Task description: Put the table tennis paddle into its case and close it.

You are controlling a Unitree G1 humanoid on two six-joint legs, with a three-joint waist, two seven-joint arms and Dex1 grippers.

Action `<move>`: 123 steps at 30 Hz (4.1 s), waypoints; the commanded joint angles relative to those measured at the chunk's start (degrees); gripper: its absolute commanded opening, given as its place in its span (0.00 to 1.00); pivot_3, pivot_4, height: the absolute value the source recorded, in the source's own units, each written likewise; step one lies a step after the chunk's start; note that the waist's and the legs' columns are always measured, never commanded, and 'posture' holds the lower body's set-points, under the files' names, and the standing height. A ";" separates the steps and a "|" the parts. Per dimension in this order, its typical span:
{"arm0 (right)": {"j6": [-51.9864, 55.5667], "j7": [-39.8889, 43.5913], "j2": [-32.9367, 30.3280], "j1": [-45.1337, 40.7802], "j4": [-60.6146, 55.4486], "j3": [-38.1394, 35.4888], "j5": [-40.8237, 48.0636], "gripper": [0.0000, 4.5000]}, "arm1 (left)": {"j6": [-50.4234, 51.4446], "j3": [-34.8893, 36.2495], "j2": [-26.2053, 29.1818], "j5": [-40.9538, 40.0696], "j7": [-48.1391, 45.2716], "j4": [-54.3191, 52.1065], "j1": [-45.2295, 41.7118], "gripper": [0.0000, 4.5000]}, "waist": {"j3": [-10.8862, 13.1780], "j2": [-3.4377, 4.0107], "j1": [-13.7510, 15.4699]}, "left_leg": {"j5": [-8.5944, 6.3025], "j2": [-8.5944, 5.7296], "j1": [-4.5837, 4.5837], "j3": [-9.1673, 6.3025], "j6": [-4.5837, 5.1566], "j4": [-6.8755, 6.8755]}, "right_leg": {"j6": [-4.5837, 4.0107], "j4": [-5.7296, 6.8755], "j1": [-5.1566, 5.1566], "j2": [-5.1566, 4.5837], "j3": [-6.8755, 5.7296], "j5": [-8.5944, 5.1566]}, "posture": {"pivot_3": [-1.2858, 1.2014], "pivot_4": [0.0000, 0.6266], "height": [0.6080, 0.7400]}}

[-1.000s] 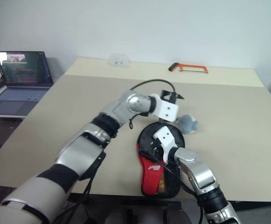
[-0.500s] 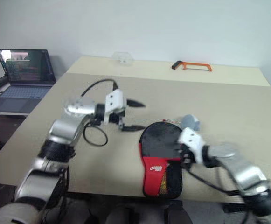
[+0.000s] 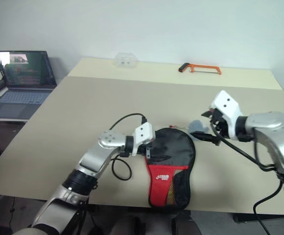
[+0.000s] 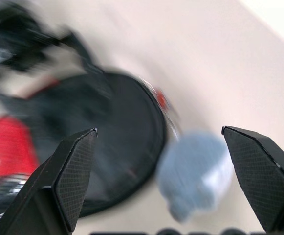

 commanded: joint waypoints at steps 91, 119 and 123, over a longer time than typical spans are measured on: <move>-20.04 22.87 -18.35 27.91 -4.59 -16.01 2.31 0.14 | -3.15 -1.84 -4.32 1.77 8.22 8.83 3.39 1.00 | 0.04 0.34 0.18 | -0.02 -0.09 0.01 -0.08 0.02 -0.20 | 0.43 -0.86 0.36 -0.08 -0.15 -0.02 | 0.52 0.24 1.00; -31.96 38.77 -25.59 59.16 -28.69 -16.96 -0.27 0.12 | -5.48 -3.76 -3.88 4.75 8.14 13.92 0.64 1.00 | 0.02 0.18 0.47 | -0.02 -0.12 0.15 -0.26 0.02 -0.11 | 0.49 -0.97 0.65 -0.08 -0.28 0.01 | 0.52 0.24 1.00; -32.76 38.58 -25.72 58.37 -29.23 -14.27 -1.17 0.12 | -5.51 -3.81 -3.84 4.99 8.15 14.02 0.65 1.00 | 0.04 0.08 0.32 | -0.02 -0.13 0.48 -0.27 0.02 -0.10 | 0.51 -0.95 0.94 -0.08 -0.24 0.02 | 0.52 0.24 1.00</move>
